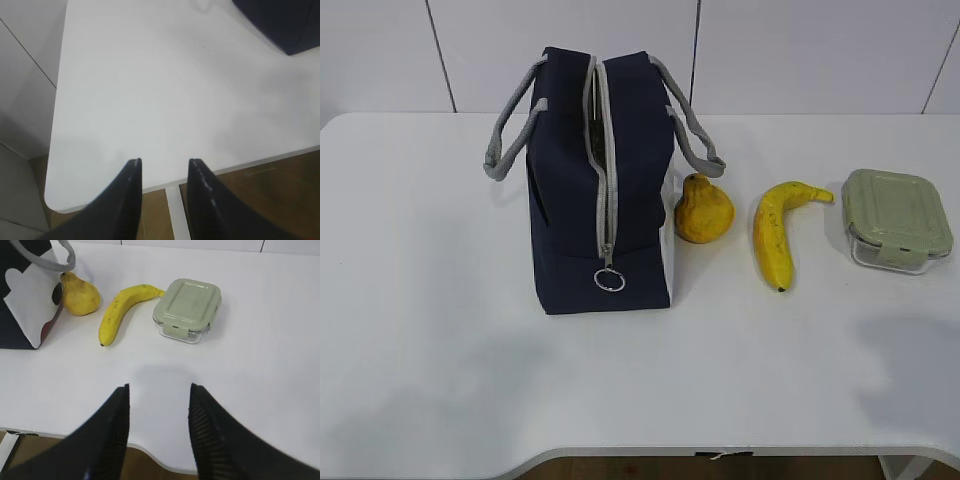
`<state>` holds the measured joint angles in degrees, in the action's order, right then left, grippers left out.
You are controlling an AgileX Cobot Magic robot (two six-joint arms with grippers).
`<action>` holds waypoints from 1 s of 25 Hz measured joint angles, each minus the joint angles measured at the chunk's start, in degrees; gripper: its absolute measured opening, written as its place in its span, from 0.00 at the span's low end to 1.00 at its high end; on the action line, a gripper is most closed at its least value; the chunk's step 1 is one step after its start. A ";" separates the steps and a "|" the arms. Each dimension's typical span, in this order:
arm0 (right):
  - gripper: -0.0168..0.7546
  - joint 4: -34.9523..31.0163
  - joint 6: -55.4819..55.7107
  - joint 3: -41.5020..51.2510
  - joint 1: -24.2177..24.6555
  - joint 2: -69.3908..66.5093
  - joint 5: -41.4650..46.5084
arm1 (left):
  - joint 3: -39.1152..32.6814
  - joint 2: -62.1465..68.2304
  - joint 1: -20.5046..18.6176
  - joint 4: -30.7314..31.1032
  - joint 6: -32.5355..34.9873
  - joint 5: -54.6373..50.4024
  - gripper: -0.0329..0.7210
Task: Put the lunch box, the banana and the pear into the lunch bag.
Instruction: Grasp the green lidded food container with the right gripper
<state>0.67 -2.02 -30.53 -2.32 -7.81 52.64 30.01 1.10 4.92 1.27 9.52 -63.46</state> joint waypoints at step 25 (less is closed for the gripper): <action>0.44 20.50 16.41 -6.74 0.00 -42.00 -23.49 | 0.00 0.36 7.56 -1.91 -0.91 -0.10 0.36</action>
<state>21.17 14.39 -37.28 -2.32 -49.81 29.14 30.01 1.46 12.48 -0.64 8.61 -63.56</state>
